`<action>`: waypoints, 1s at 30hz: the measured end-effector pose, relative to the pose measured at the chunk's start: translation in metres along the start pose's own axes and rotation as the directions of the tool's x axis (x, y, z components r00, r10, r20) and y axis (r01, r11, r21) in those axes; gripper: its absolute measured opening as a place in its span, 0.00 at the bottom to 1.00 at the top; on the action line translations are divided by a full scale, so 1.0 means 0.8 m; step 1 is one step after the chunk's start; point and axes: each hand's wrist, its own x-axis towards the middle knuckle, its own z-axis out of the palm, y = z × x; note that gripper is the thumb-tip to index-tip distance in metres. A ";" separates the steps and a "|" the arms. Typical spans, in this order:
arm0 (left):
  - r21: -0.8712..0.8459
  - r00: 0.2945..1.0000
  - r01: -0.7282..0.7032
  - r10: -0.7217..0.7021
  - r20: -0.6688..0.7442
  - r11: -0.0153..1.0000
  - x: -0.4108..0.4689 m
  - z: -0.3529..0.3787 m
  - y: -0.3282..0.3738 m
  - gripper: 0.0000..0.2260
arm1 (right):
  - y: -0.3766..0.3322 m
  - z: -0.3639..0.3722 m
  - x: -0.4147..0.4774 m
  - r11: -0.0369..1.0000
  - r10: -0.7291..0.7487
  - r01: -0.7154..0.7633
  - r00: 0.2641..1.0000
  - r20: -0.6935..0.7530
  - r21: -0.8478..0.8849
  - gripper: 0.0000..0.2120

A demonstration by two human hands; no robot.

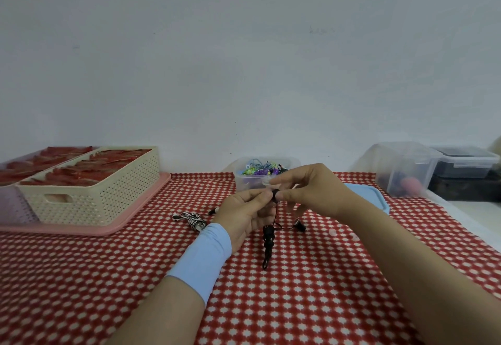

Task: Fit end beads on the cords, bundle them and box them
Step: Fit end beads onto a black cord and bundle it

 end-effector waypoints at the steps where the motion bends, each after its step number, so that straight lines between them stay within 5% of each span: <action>1: 0.014 1.000 -0.004 0.004 -0.004 1.000 0.000 0.000 0.000 0.07 | 0.000 0.001 0.000 1.000 -0.006 0.006 1.000 0.002 -0.012 0.07; 5: 0.330 0.994 -0.070 0.094 -0.057 0.941 0.003 -0.004 -0.002 0.06 | 0.005 0.000 0.003 0.993 -0.023 0.025 1.000 0.016 -0.116 0.09; 11: 0.791 0.973 -0.172 0.224 0.046 0.586 0.001 -0.010 0.005 0.08 | 0.015 -0.026 0.001 0.910 0.196 -0.116 0.966 0.168 -0.398 0.07; 14: 0.959 0.997 -0.079 0.000 0.082 0.274 -0.007 -0.005 0.020 0.16 | 0.014 -0.033 0.000 0.859 0.294 -0.155 0.929 0.224 -0.487 0.13; 18: 0.998 0.968 -0.034 -0.248 0.046 0.053 -0.022 0.012 0.039 0.32 | -0.001 -0.027 -0.003 0.834 0.357 -0.139 0.874 0.330 -0.534 0.27; 23: 0.999 0.975 -0.028 -0.220 0.031 0.017 -0.027 0.018 0.047 0.22 | 0.011 -0.009 -0.002 0.816 0.314 -0.076 0.891 0.329 -0.573 0.15; 27: 0.977 0.984 0.003 -0.176 0.036 0.214 -0.023 0.010 0.053 0.21 | 0.013 -0.008 0.001 0.865 0.263 -0.116 0.933 0.245 -0.487 0.06; 30: 0.971 0.992 -0.088 -0.066 0.105 0.221 -0.013 0.007 0.069 0.21 | 0.006 -0.013 0.004 0.924 0.201 -0.153 0.974 0.105 -0.351 0.04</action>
